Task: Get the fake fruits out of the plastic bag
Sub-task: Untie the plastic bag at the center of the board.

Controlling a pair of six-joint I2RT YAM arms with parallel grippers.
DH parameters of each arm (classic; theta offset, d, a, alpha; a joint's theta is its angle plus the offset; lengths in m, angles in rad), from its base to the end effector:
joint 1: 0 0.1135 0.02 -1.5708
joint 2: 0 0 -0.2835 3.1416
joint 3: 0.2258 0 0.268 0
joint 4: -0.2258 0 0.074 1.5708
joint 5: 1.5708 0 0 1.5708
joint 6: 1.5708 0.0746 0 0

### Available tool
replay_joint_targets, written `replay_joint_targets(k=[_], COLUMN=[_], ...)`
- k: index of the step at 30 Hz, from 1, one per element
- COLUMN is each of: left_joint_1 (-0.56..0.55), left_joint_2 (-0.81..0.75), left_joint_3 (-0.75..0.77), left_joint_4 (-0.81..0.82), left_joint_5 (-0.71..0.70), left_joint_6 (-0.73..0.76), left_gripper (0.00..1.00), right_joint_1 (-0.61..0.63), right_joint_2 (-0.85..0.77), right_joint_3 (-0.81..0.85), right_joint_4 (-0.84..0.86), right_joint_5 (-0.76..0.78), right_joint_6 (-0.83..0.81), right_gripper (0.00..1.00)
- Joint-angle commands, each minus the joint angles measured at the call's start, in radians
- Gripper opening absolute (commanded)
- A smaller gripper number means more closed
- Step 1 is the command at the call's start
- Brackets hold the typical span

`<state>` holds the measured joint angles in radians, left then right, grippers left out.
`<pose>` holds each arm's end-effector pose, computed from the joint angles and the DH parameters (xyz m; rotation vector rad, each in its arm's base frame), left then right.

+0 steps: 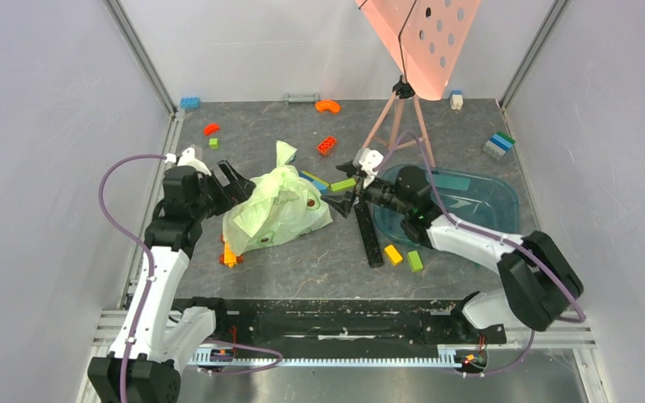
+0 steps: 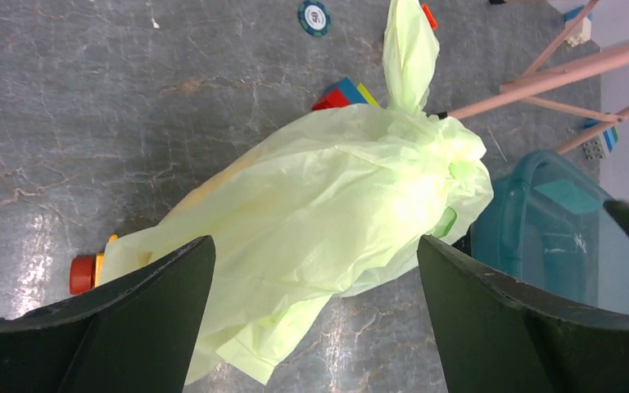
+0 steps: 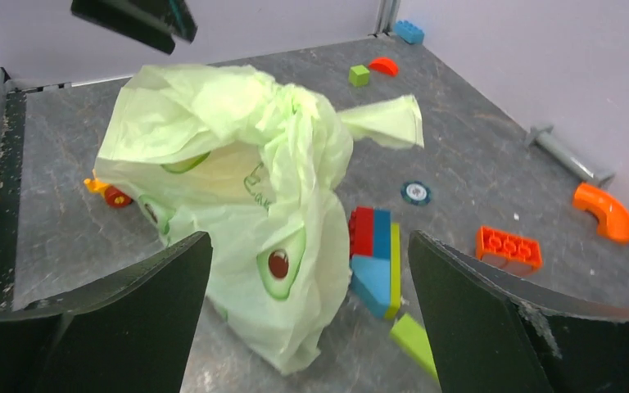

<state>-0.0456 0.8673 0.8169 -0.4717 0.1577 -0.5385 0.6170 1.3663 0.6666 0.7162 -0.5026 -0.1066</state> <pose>0.2277 -0.0221 0.3028 -0.4244 2.0852 -0.5148 0.2567 0.2262 0.2711 -0.9325 1.3142 0.7875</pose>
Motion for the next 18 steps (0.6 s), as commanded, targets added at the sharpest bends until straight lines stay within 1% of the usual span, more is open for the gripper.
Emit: replay_joint_targets(k=[1,6,13,16,18], left_joint_1=[0.000,0.000,0.002,0.001,0.001], left_joint_2=[-0.024,-0.019,-0.018,-0.002,0.021], left_joint_3=[0.044,0.112,0.126,0.138,0.149], left_joint_4=[-0.041,-0.099,-0.068,-0.070,-0.083], left_joint_5=[0.056,0.065,0.033,0.020,0.021], left_joint_6=[-0.037,-0.028,0.109,0.163,0.188], left_gripper=[1.00,1.00,1.00,1.00,1.00], right_joint_1=[0.027,0.035,0.050,0.056,0.059], right_joint_2=[0.112,0.265,0.446,0.489,0.504], right_joint_3=[0.135,0.266,0.439,0.475,0.483], right_joint_4=[-0.010,-0.038,-0.091,-0.090,-0.092], right_joint_5=[-0.031,-0.071,-0.103,-0.104,-0.103], right_joint_6=[-0.044,-0.045,-0.047,-0.039,-0.038], right_gripper=[0.94,0.94,0.93,0.90,0.87])
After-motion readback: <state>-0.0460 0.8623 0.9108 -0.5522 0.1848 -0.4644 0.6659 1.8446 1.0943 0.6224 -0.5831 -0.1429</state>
